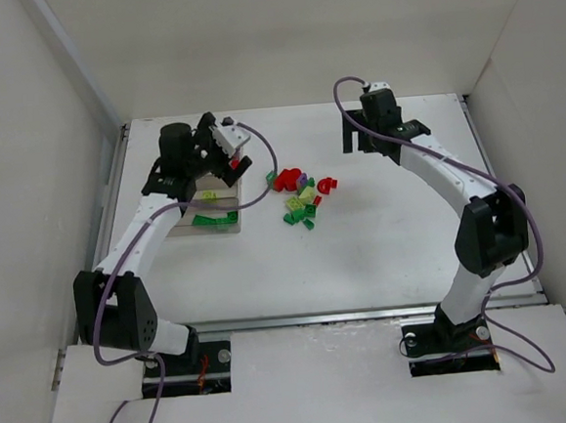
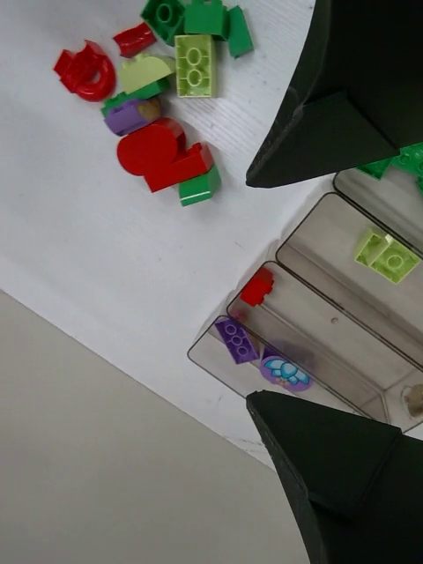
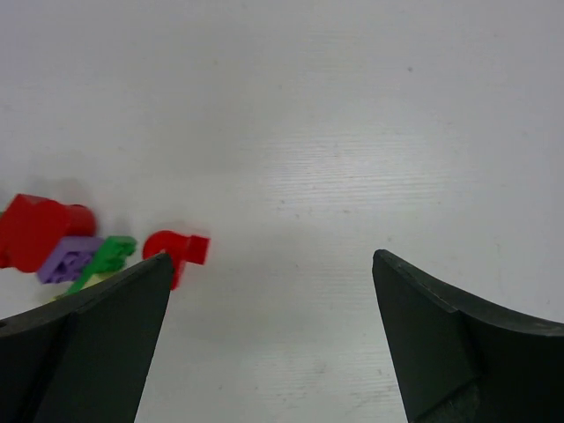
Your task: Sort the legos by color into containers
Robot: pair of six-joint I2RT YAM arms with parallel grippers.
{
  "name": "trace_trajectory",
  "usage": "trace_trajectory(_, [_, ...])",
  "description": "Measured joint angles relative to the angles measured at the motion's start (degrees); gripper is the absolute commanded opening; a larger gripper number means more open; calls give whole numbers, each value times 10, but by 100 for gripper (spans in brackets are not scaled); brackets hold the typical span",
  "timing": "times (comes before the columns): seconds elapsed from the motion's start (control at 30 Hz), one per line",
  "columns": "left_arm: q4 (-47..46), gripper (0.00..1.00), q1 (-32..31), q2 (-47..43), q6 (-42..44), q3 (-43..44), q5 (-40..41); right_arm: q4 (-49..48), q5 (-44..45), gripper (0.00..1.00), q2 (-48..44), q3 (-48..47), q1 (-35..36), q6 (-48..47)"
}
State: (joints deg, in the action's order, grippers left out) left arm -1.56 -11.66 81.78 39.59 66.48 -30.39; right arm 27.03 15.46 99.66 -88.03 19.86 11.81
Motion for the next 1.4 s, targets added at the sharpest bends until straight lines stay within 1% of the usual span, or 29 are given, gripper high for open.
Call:
trace_trajectory(0.1, [-26, 100, -21, -7, 24, -40, 27, -1, 54, 100, 7, 23, 5, -2])
trace_trajectory(0.17, [-37, 100, -29, -5, 37, -66, 72, -5, 89, 100, 7, 43, 16, -15])
trace_trajectory(0.27, [-70, 100, -30, -2, 33, -93, 149, -8, 85, 100, 11, 51, 30, -35])
trace_trajectory(0.3, [-89, 100, -30, -2, 24, -99, 173, -11, 77, 98, 14, 51, 34, -37])
trace_trajectory(0.33, [-111, 100, -30, -2, 10, -103, 200, -16, 56, 94, 18, 50, 36, -40])
trace_trajectory(0.37, [-130, 100, -30, -2, -7, -106, 223, -19, 37, 87, 25, 47, 38, -40])
trace_trajectory(0.4, [-143, 100, -29, -2, -21, -107, 240, -19, 18, 71, 33, 43, 38, -38])
trace_trajectory(0.47, [-171, 100, -28, -5, -48, -114, 266, -19, -24, 58, 59, 30, 38, -28])
trace_trajectory(0.5, [-177, 100, -29, -8, -57, -118, 273, -19, -42, 56, 74, 22, 38, -19])
trace_trajectory(0.67, [-194, 100, -29, -20, -83, -147, 287, -16, -114, 59, 140, 10, 38, 18])
trace_trajectory(0.93, [-197, 100, -29, -20, -99, -158, 289, -7, -159, 59, 182, -23, 38, 34])
trace_trajectory(1.07, [-197, 100, -29, -20, -106, -162, 288, -9, -166, 50, 194, -34, 38, 34])
trace_trajectory(1.1, [-197, 100, -29, -20, -107, -162, 287, -9, -166, 45, 199, -36, 38, 34])
trace_trajectory(1.17, [-197, 100, -29, -20, -108, -162, 287, -7, -166, 40, 209, -41, 38, 34])
trace_trajectory(1.23, [-198, 100, -29, -20, -110, -162, 287, -5, -166, 37, 217, -45, 38, 34])
trace_trajectory(1.3, [-198, 100, -29, -20, -111, -162, 287, -4, -166, 36, 222, -48, 38, 34])
trace_trajectory(1.4, [-198, 100, -29, -20, -112, -162, 287, -4, -166, 25, 223, -51, 38, 33])
